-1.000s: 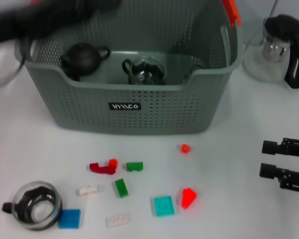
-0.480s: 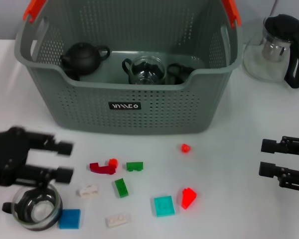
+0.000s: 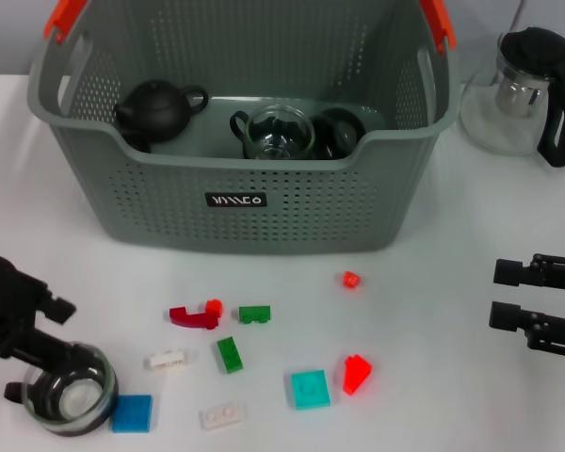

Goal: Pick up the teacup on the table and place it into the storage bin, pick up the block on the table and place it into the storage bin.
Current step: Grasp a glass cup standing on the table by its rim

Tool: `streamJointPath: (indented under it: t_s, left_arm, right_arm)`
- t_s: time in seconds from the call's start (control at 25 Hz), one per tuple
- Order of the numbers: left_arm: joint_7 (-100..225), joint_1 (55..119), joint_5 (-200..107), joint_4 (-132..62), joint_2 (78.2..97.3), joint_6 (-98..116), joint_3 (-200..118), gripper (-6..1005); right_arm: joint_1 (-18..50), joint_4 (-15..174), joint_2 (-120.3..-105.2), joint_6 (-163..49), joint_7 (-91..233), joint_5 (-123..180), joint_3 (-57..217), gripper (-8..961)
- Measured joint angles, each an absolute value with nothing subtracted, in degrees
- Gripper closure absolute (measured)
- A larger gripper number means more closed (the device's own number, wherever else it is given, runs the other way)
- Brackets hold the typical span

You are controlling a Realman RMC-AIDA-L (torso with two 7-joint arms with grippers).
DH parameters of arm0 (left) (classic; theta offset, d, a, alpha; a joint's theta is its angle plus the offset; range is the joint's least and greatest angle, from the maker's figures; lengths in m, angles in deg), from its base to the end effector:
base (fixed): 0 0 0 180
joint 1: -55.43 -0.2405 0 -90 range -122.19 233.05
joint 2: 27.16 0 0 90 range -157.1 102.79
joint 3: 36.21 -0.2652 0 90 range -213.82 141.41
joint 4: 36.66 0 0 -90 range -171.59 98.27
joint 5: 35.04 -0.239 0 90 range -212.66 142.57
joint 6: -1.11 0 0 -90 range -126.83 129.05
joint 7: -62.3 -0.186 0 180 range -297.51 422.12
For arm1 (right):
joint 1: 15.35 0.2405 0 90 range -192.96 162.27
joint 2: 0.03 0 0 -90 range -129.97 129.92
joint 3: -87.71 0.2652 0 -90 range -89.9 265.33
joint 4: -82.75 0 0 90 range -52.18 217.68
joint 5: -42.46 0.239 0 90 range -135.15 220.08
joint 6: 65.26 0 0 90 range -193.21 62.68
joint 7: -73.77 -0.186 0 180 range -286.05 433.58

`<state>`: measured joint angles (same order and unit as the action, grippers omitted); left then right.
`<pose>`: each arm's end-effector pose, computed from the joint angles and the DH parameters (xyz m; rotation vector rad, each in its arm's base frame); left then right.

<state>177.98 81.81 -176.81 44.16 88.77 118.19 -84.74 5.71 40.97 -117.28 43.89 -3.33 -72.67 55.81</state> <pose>-0.2671 0.3183 0.0669 -2.8685 -0.9365 0.2912 0.2978 0.2950 0.0083 -2.7624 0.6341 0.9034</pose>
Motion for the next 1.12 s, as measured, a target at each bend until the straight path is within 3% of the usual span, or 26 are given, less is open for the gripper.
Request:
streamJointPath:
  t_s: [0.08,0.2,0.36,0.88,1.12]
  left_arm:
    - [178.11,82.55,-179.77,44.58,89.52,117.74,-85.35,280]
    - [178.24,85.31,-191.4,45.17,93.27,113.98,-86.76,280]
    - [178.39,86.03,-197.19,45.33,95.21,110.74,-87.82,281]
    - [180.57,83.5,-198.56,44.43,95.23,105.62,-94.03,283]
    - [180.67,81.39,-198.65,44.43,95.67,102.23,-97.01,332]
  right_arm:
    - [5.51,40.98,-117.27,43.84,-3.34,-72.68,55.81,349]
    - [5.42,41.0,-117.27,43.82,-3.36,-72.68,55.81,349]
    - [5.4,41.0,-117.27,43.81,-3.37,-72.67,55.81,350]
    - [5.3,41.0,-117.27,43.8,-3.36,-72.67,55.81,349]
    - [5.26,41.0,-117.27,43.8,-3.25,-72.67,55.81,349]
